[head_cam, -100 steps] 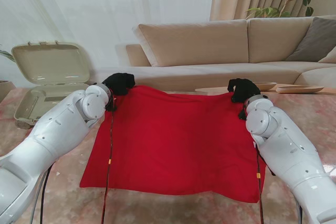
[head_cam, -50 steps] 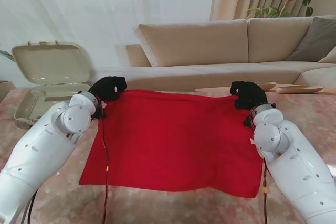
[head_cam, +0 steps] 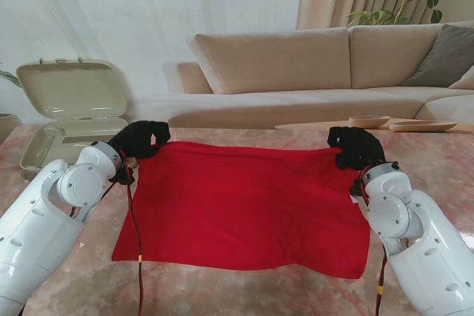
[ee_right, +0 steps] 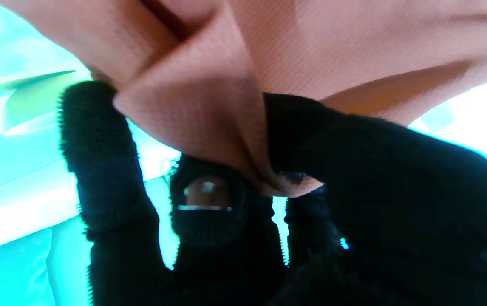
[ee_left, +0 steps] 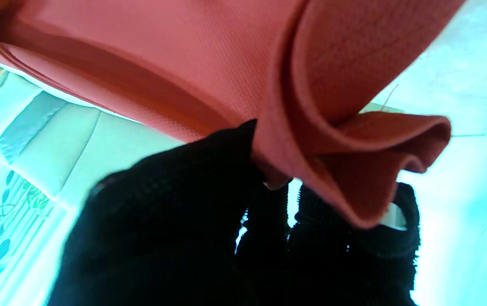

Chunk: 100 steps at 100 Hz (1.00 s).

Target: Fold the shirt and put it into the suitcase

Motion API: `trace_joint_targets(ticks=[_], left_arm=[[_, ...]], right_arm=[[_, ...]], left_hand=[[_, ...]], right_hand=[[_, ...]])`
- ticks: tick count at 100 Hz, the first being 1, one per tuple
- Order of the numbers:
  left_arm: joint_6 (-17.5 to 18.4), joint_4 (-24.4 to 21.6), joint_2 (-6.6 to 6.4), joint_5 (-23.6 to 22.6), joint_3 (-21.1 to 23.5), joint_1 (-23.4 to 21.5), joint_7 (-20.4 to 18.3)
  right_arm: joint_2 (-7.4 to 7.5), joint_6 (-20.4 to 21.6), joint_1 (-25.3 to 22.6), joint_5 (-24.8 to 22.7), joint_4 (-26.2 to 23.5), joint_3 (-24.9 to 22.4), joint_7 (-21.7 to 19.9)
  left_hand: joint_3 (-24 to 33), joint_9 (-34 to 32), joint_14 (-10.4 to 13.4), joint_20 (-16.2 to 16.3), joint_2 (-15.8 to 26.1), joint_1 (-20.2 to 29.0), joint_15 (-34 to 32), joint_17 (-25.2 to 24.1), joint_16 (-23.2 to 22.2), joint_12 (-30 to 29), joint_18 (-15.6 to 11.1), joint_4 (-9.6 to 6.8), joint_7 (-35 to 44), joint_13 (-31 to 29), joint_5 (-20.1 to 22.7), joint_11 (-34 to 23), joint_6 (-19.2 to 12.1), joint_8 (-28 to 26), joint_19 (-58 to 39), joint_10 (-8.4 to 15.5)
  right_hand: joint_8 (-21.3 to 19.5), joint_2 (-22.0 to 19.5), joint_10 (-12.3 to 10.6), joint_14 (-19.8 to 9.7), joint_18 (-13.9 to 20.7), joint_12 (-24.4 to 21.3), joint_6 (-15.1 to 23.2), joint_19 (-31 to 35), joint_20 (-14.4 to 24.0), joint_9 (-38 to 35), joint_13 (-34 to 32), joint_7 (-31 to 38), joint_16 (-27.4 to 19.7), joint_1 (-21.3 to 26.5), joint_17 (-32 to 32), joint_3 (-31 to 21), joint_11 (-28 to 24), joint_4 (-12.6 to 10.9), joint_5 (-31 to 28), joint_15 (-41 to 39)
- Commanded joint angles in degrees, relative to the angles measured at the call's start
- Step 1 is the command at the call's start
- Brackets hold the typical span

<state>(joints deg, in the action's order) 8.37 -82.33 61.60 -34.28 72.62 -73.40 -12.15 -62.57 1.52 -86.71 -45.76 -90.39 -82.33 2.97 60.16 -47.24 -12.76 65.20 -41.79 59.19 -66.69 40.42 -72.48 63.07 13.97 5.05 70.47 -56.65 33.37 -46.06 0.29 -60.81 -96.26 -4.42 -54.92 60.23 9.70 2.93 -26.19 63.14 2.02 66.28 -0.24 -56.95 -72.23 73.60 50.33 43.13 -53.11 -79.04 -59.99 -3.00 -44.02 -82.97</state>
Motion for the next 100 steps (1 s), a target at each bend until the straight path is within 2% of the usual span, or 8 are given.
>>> trace_joint_targets(ticks=[1,15,17,21,85,93,97,100], left_arm=[[0.4,-0.9,-0.77,-0.4,0.5,-1.3,-0.3],[1.8,-3.7,-1.17,-1.3,2.1,-4.0,-1.4],[2.0,-4.0,-1.22,-1.5,2.3,-4.4,-1.5],[2.4,-4.7,-1.32,-1.7,2.8,-5.3,-1.8],[5.9,-12.8,-2.30,-2.9,8.1,-16.4,-5.3],[5.8,-13.6,-2.26,-2.3,8.6,-17.8,-5.4],[5.5,-14.0,-2.22,-1.6,8.8,-18.5,-5.4],[5.4,-14.2,-2.20,-1.4,9.0,-19.0,-5.5]], right_arm=[[0.14,0.0,-1.9,-0.1,-0.5,-0.3,-0.6],[0.12,0.3,-4.2,-0.6,-2.4,-1.1,-0.3],[0.13,0.3,-4.6,-0.8,-2.7,-1.2,-0.3],[0.13,0.5,-5.3,-1.2,-3.1,-1.6,-0.1],[-0.46,0.1,-15.6,-2.9,-8.6,-4.7,3.7],[-0.51,0.0,-16.4,-3.2,-8.7,-4.8,4.1],[-0.54,-0.1,-16.9,-3.2,-8.7,-4.9,4.4],[-0.56,-0.2,-17.2,-3.3,-8.7,-4.9,4.5]], left_hand=[[2.6,-3.2,-3.7,1.8,0.8,2.0,-2.5,0.3,-0.5,0.6,-0.6,-1.61,0.9,-0.8,-0.3,-3.6,-1.0,0.3,-4.8,0.5],[2.5,-3.2,-3.8,1.8,0.8,2.0,-2.5,0.3,-0.5,0.6,-0.7,-1.62,0.9,-0.7,-0.4,-3.6,-0.9,0.4,-4.8,0.5],[2.5,-3.2,-3.8,1.8,0.8,2.0,-2.5,0.3,-0.5,0.6,-0.7,-1.61,0.9,-0.7,-0.4,-3.6,-0.9,0.4,-4.8,0.5],[2.5,-3.1,-3.8,1.8,0.8,2.0,-2.5,0.3,-0.5,0.6,-0.7,-1.60,0.8,-0.7,-0.4,-3.6,-0.9,0.4,-4.8,0.5],[2.3,-3.1,-3.7,2.0,0.8,2.0,-2.6,0.2,-0.8,0.8,-0.8,-1.58,0.6,-0.7,-0.5,-3.3,-0.9,0.6,-5.0,0.5],[2.2,-3.1,-3.5,2.0,0.8,2.0,-2.5,0.2,-0.7,0.8,-0.8,-1.48,0.5,-0.6,-0.6,-3.3,-1.0,0.6,-5.0,0.5],[2.2,-3.1,-3.6,2.0,0.8,2.0,-2.5,0.2,-0.8,0.8,-0.8,-1.41,0.5,-0.6,-0.6,-3.2,-1.0,0.6,-5.0,0.5],[2.1,-3.1,-3.7,2.0,0.8,2.0,-2.5,0.2,-0.8,0.8,-0.8,-1.36,0.5,-0.6,-0.6,-3.2,-1.0,0.6,-5.0,0.5]], right_hand=[[-0.3,0.5,-0.5,-3.7,-1.5,1.6,1.4,0.3,-0.6,-2.8,-2.7,2.3,0.0,4.6,0.1,-7.4,-6.4,-5.3,0.0,-1.5],[-0.3,0.8,-0.3,-3.7,-1.3,1.7,1.3,0.4,-0.6,-3.1,-2.7,1.9,0.1,4.6,0.1,-7.7,-6.1,-4.9,-0.3,-1.5],[-0.2,0.8,-0.4,-3.7,-0.1,1.8,1.3,14.1,13.1,-3.2,-2.7,1.8,0.1,4.6,-6.2,-7.7,-6.1,-4.8,-0.5,-1.5],[-0.3,1.0,-0.5,-3.7,-1.5,1.8,1.3,-0.6,-1.2,-3.3,-2.7,1.7,0.2,4.6,1.7,-7.8,-6.1,-4.7,-0.6,-1.6],[-0.4,1.8,-0.2,-3.3,-1.9,2.1,1.4,-1.3,-2.5,-3.6,-2.7,1.3,0.3,4.7,1.8,-8.7,-5.5,-3.1,-1.1,-2.1],[-0.4,1.5,-0.1,-3.3,-1.0,2.3,1.4,7.1,6.3,-3.5,-2.7,1.3,0.5,4.6,-6.4,-8.0,-5.4,-3.8,-1.1,-2.0],[-0.5,1.2,-0.1,-3.2,6.8,2.3,1.4,30.7,45.2,-3.4,-2.7,1.1,0.4,4.7,0.7,-7.7,-5.3,-4.3,-1.0,-1.9],[-0.5,1.1,-0.1,-3.2,9.7,2.3,1.4,34.0,54.4,-3.4,-2.7,1.0,0.5,4.7,2.8,-7.5,-5.3,-4.5,-1.0,-1.9]])
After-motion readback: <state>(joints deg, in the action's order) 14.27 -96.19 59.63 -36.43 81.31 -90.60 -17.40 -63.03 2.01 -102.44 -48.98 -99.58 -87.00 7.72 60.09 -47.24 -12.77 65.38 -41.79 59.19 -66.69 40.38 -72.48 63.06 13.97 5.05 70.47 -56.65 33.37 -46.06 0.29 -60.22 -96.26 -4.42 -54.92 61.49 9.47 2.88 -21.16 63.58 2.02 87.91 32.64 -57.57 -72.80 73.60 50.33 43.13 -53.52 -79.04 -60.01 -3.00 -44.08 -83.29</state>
